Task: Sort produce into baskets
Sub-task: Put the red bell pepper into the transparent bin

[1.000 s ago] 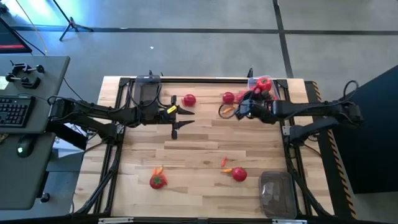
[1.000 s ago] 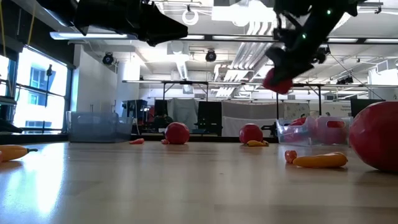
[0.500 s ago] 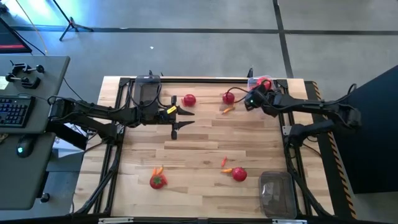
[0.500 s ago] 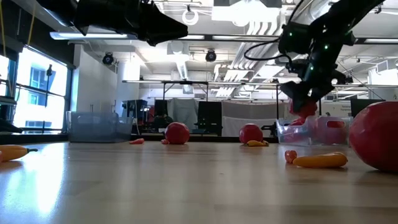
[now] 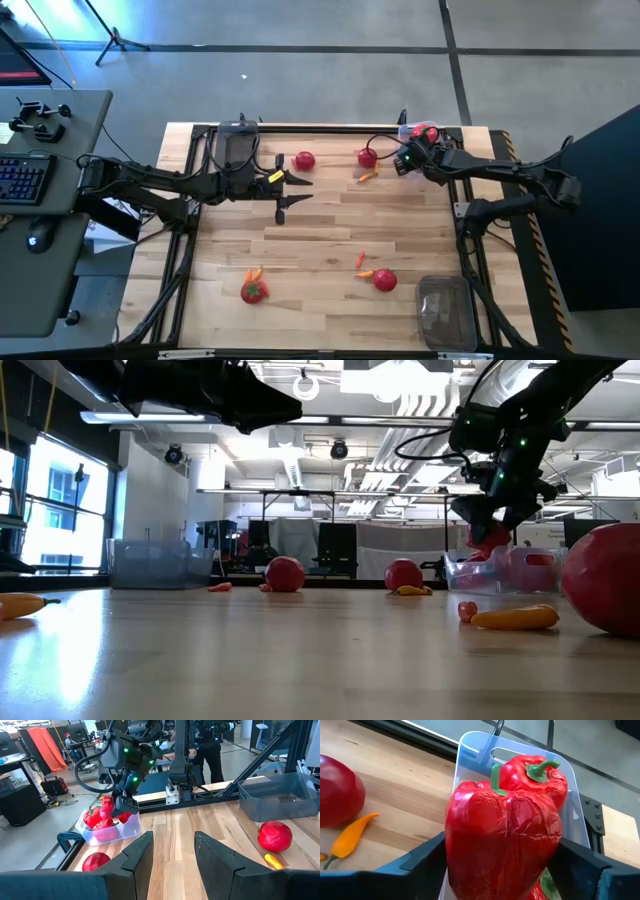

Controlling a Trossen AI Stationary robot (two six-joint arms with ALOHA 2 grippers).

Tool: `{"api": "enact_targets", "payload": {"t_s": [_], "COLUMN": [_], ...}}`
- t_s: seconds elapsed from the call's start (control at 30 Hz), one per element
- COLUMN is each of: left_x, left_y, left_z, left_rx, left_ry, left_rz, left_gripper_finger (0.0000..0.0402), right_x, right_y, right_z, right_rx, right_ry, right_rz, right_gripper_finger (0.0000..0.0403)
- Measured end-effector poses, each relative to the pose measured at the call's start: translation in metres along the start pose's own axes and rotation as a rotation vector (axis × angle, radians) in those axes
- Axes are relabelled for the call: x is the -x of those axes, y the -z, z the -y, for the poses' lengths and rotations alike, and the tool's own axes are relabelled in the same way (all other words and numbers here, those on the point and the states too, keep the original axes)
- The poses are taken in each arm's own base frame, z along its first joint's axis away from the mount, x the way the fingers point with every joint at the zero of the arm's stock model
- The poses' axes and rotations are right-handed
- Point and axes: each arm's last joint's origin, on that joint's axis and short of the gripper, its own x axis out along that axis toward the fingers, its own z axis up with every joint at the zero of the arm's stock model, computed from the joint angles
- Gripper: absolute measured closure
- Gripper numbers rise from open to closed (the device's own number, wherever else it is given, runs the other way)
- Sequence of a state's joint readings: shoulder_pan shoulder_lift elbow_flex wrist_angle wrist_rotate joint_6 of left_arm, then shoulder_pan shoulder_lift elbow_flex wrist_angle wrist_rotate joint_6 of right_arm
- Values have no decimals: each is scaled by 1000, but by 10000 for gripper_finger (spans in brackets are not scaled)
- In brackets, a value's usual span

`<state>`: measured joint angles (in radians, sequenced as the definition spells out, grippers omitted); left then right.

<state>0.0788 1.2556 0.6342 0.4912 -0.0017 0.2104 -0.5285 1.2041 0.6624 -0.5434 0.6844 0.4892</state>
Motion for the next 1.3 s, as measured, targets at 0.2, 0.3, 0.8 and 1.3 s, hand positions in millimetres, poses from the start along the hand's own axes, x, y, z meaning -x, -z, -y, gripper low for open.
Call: {"api": "enact_targets", "payload": {"t_s": [0.2, 0.3, 0.8, 1.3], "left_x": [0, 0, 0, 0], "left_y": [0, 0, 0, 2], "left_z": [0, 0, 1, 1], "left_rx": [0, 0, 26, 17], "left_ry": [0, 0, 25, 29], "left_rz": [0, 0, 3, -17], "left_gripper_finger": [273, 273, 273, 273], "right_x": [0, 0, 7, 30], "right_y": [0, 1, -6, -16], "right_z": [0, 0, 0, -5], "right_rx": [23, 32, -19, 102], "right_ry": [5, -3, -33, -4], "right_rz": [-3, -8, -62, -45], "right_gripper_finger": [100, 99, 71, 202]}}
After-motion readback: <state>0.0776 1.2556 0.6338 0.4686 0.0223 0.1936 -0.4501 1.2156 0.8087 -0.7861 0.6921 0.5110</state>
